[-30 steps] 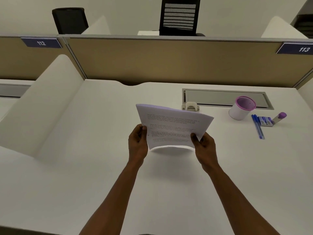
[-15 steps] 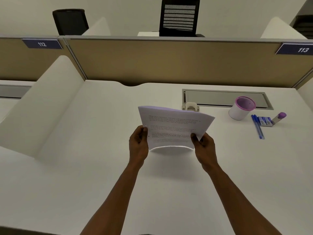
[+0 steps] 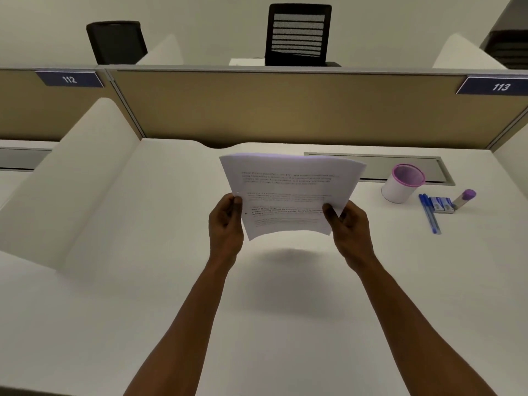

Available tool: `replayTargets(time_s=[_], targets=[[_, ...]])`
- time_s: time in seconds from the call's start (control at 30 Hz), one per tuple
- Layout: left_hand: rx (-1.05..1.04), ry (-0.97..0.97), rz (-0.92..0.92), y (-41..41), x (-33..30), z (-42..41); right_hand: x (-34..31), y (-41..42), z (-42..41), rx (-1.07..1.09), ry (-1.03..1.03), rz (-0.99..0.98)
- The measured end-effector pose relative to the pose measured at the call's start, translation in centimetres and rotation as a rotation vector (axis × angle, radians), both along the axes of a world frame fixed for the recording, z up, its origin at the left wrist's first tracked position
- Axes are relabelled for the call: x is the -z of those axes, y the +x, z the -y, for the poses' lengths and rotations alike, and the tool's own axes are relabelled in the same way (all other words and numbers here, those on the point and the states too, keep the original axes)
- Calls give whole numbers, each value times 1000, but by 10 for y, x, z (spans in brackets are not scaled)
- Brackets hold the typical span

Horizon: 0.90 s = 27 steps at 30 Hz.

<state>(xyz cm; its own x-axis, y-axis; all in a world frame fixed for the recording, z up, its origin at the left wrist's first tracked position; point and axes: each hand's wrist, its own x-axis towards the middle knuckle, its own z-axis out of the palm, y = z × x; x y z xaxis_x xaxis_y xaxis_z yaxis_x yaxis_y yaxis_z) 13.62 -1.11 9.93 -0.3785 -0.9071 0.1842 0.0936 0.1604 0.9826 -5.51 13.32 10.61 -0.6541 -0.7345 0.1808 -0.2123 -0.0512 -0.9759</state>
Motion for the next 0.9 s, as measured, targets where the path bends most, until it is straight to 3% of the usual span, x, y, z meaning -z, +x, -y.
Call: replayTargets(time_s=[0.3, 0.47, 0.9], targets=[[51, -6, -53, -8, -18, -1, -15, -5, 5, 19, -86, 124], [100, -2, 58, -15, -10, -7, -11, -6, 5, 33, -100, 173], [96, 47, 108, -30, 3, -12, 5, -3, 1, 81, -44, 148]])
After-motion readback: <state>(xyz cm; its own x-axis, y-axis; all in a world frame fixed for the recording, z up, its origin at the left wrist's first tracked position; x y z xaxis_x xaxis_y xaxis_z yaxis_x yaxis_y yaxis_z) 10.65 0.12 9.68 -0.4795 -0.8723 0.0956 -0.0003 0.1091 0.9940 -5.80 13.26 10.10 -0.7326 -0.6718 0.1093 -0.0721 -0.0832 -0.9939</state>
